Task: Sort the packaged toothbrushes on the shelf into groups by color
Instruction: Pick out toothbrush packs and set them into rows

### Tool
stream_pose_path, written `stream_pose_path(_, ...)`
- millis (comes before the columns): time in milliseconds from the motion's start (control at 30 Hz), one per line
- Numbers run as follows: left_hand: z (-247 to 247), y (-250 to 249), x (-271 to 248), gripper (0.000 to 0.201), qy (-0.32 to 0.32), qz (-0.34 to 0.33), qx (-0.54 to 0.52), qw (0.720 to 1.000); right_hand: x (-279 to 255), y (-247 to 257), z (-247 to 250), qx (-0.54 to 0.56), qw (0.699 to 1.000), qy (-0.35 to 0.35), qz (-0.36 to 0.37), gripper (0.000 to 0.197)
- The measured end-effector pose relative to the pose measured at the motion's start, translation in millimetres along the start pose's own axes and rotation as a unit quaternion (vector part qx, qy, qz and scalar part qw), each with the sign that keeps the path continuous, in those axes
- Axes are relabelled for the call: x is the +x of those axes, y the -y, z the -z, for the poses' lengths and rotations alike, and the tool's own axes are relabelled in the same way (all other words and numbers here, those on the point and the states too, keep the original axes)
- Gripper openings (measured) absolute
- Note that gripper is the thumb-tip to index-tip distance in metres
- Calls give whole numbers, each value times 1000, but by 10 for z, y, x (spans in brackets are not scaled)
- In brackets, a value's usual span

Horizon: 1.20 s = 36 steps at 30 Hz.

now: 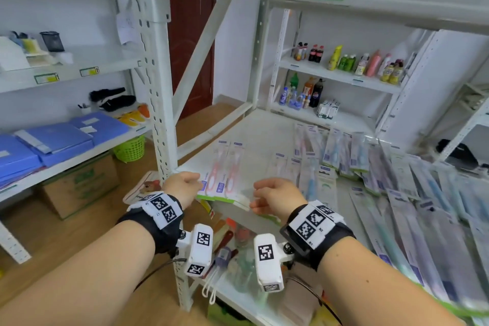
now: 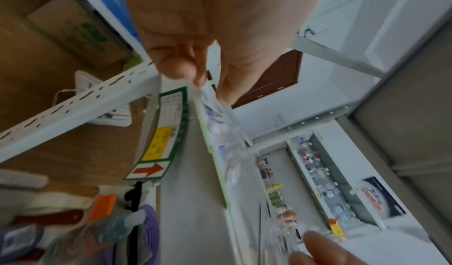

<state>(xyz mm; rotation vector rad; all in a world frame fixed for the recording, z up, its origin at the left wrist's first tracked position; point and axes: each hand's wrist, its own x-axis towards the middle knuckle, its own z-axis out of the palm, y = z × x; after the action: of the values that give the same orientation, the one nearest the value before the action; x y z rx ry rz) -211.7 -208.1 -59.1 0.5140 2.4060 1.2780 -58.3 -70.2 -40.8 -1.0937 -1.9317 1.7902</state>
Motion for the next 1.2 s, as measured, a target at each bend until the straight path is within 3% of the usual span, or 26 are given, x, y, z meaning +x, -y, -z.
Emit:
stream_pose_path(100,-76,-224,-43,26,-32,-76,8,997,-23,-10,259,-133,986,-95,41,27)
stream_pose_path(200,-347,-466,-156,29,80,-79,-37,993,-61,8,477,-293,946,-132,36,35)
stream_pose_path(267,-560,-573,-222,35,152,-79,17,985,-79,6,564,-331,936,-117,12,37)
stream_pose_path(367,-833,-648,-248,48,165,-99,163,968,-104,-9,659,-369,925,-92,-7,29)
stream_pose_path(500,-1013,-748,-281,40,153,-94,225,958,-115,-79,848,-368,923,-97,-53,36)
stream_pose_path(667,-1089,-811,-246,51,144,-94,295,940,-117,-87,972,-367,922,-96,-82,42)
stream_pose_path(800,-1066,-848,-237,39,160,-89,363,913,-86,-95,825,-370,919,-86,-100,40)
stream_pose_path(967,-992,-835,-254,31,186,-71,344,918,-26,-22,658,-467,879,-28,-93,49)
stream_pose_path(1200,-969,-688,-310,34,192,-70,251,946,25,3,627,-490,863,-22,-121,42)
